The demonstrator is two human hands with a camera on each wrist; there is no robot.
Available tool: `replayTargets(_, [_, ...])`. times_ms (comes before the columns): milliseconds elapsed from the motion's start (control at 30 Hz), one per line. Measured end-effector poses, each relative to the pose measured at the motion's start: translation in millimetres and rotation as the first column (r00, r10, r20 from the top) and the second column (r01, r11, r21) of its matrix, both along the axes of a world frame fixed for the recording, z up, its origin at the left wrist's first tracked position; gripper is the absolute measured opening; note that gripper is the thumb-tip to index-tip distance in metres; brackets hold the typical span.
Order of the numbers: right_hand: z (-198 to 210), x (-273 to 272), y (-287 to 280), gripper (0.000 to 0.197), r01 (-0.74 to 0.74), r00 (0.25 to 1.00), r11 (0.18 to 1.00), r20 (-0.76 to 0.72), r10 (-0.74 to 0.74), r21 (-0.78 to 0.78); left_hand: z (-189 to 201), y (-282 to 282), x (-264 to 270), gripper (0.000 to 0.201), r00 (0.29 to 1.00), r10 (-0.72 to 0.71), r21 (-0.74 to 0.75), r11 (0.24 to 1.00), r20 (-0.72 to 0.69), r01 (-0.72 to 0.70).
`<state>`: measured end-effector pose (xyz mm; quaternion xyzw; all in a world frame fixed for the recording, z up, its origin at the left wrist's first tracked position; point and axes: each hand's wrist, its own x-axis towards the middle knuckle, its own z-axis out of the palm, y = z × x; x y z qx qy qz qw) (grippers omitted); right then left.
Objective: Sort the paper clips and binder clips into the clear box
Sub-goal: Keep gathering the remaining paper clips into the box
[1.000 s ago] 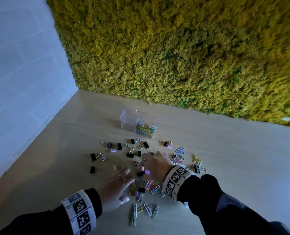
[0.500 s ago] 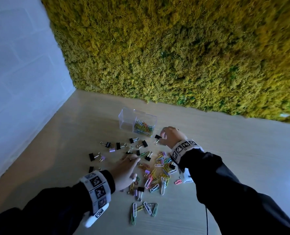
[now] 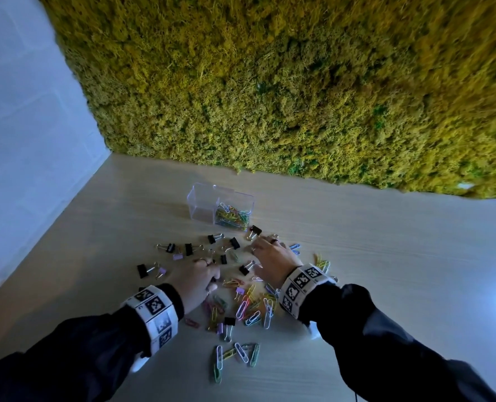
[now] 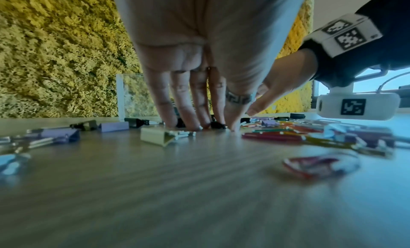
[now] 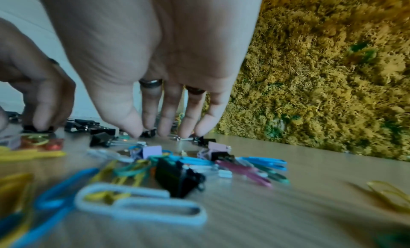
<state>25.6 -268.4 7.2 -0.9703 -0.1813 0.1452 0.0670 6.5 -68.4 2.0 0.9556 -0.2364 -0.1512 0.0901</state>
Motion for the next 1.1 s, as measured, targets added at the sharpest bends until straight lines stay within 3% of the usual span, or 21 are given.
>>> replayTargets(167, [3.8, -11.3, 21.0, 0.036, -0.176, 0.98, 0.97, 0.064, 0.189, -0.169, 9.7, 3.5, 5.9, 0.019, 0.997, 0.048, 0.063, 0.997, 0.057, -0.052])
replayTargets(300, [2.5, -40.8, 16.1, 0.033, -0.318, 0.938, 0.944, 0.116, 0.327, -0.086, 19.5, 10.0, -7.6, 0.03, 0.994, 0.024, 0.045, 0.999, 0.111, -0.029])
replayTargets(367, [-0.5, -53.5, 4.9, 0.028, -0.263, 0.952, 0.964, 0.173, 0.254, 0.028, 19.1, 9.1, -21.6, 0.033, 0.998, 0.006, 0.001, 1.0, 0.058, -0.006])
replayTargets(433, [1.2, -56.9, -11.9, 0.024, -0.124, 0.982, 0.973, 0.167, 0.092, 0.193, 17.5, 8.1, -34.8, 0.037, 1.0, 0.014, -0.024, 1.0, 0.01, -0.013])
replayTargets(533, [4.8, -59.8, -28.3, 0.048, 0.013, 0.992, 0.989, 0.123, -0.031, 0.145, 15.6, 6.7, -43.5, 0.045, 0.995, 0.087, 0.054, 0.995, -0.057, -0.084])
replayTargets(600, [9.0, -67.6, -24.9, 0.045, 0.003, 0.995, 0.991, 0.1, -0.016, 0.135, 10.4, 2.9, -43.4, 0.048, 0.991, 0.106, 0.125, 0.988, -0.081, -0.095])
replayTargets(667, [8.6, -76.9, -20.2, 0.034, 0.029, 0.998, 0.986, -0.052, -0.021, 0.164, 6.3, -3.6, -45.2, 0.048, 0.985, 0.099, 0.086, 0.992, -0.143, -0.087])
replayTargets(733, [11.0, -83.1, -16.1, 0.035, 0.13, 0.973, 0.965, -0.216, -0.08, 0.226, 4.3, -8.0, -49.5, 0.053, 0.971, 0.082, 0.022, 0.997, -0.226, -0.079])
replayTargets(800, [9.2, -84.9, -16.1, 0.047, 0.174, 0.97, 0.961, -0.206, -0.129, 0.216, 3.7, -8.2, -55.5, 0.078, 0.95, 0.065, 0.014, 0.998, -0.304, -0.063])
replayTargets(867, [6.7, -88.6, -14.6, 0.072, 0.124, 0.97, 0.983, -0.227, -0.091, 0.134, 5.3, -6.3, -63.7, 0.106, 0.939, 0.045, 0.067, 0.997, -0.342, -0.024])
replayTargets(933, [3.2, -95.5, -8.3, 0.093, 0.062, 0.967, 0.99, -0.252, -0.027, 0.131, 6.8, -6.3, -71.9, 0.117, 0.94, 0.025, 0.104, 0.994, -0.34, 0.011])
replayTargets(1033, [-9.7, -102.3, 2.0, 0.099, -0.024, 0.977, 0.999, -0.21, 0.032, 0.039, 3.0, -7.5, -75.0, 0.103, 0.958, 0.037, 0.057, 0.998, -0.285, -0.021])
replayTargets(1100, [-18.6, -100.0, 2.7, 0.096, -0.005, 0.982, 0.999, -0.19, 0.013, 0.042, 0.3, -5.4, -69.6, 0.088, 0.962, 0.052, -0.01, 0.998, -0.269, -0.057])
